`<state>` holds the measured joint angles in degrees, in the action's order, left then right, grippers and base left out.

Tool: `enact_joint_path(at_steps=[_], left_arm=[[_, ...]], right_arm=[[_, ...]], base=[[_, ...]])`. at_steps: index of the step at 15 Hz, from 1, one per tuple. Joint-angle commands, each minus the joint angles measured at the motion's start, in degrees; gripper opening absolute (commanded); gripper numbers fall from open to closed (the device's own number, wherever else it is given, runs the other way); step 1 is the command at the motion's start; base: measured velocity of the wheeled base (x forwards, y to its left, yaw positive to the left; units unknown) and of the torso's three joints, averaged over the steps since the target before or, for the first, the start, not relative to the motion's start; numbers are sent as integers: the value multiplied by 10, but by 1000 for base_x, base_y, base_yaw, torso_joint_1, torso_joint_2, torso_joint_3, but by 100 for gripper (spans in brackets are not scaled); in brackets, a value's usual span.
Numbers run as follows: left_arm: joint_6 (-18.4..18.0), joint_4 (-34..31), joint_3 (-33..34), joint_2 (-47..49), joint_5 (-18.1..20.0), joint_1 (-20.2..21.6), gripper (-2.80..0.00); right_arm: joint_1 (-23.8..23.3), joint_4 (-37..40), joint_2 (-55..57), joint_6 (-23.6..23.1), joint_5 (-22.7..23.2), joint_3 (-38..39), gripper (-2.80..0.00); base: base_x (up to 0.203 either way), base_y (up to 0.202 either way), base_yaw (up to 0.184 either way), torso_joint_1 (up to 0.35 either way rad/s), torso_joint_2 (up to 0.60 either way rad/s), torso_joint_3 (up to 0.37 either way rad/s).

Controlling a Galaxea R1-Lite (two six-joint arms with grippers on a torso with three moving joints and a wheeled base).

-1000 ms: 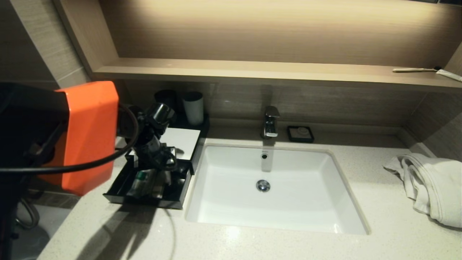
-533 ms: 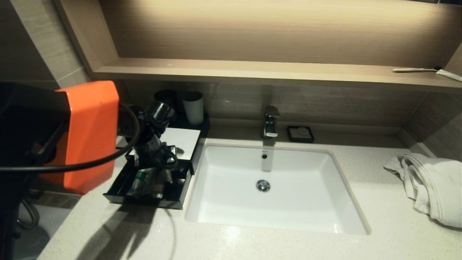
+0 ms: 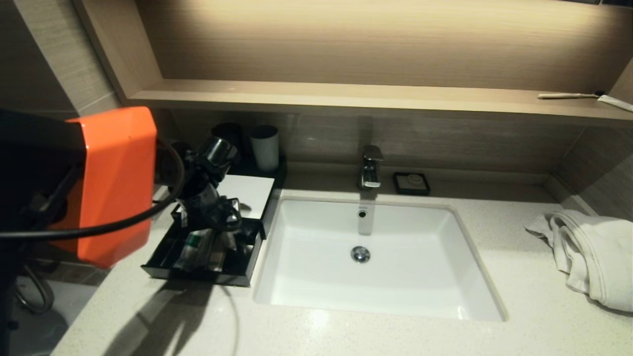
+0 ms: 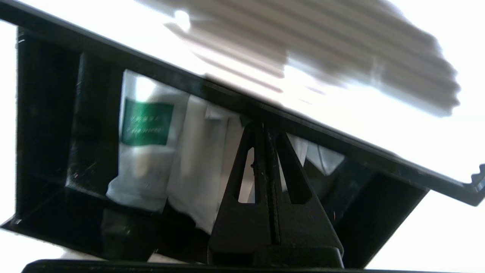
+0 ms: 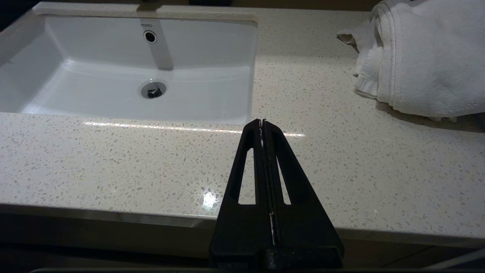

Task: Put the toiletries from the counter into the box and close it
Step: Place the bathroom toiletry into the drawer, then close the drawer

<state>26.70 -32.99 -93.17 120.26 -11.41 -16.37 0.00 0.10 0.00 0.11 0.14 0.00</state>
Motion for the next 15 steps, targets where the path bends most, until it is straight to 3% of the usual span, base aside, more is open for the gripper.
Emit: enact_joint_path(at_steps=[1, 6, 15], left_arm=[[1, -3, 9, -21, -1, 0, -280], [1, -3, 74, -90, -2, -3, -280], [-19, 0, 279, -219, 2, -7, -280]], right_arm=[[-1, 0, 0, 0, 0, 0, -280], [0, 0, 0, 0, 0, 0, -280], [0, 0, 0, 0, 0, 0, -280]], base=[[0, 0, 0, 0, 0, 0], [0, 0, 0, 0, 0, 0], [0, 0, 0, 0, 0, 0]])
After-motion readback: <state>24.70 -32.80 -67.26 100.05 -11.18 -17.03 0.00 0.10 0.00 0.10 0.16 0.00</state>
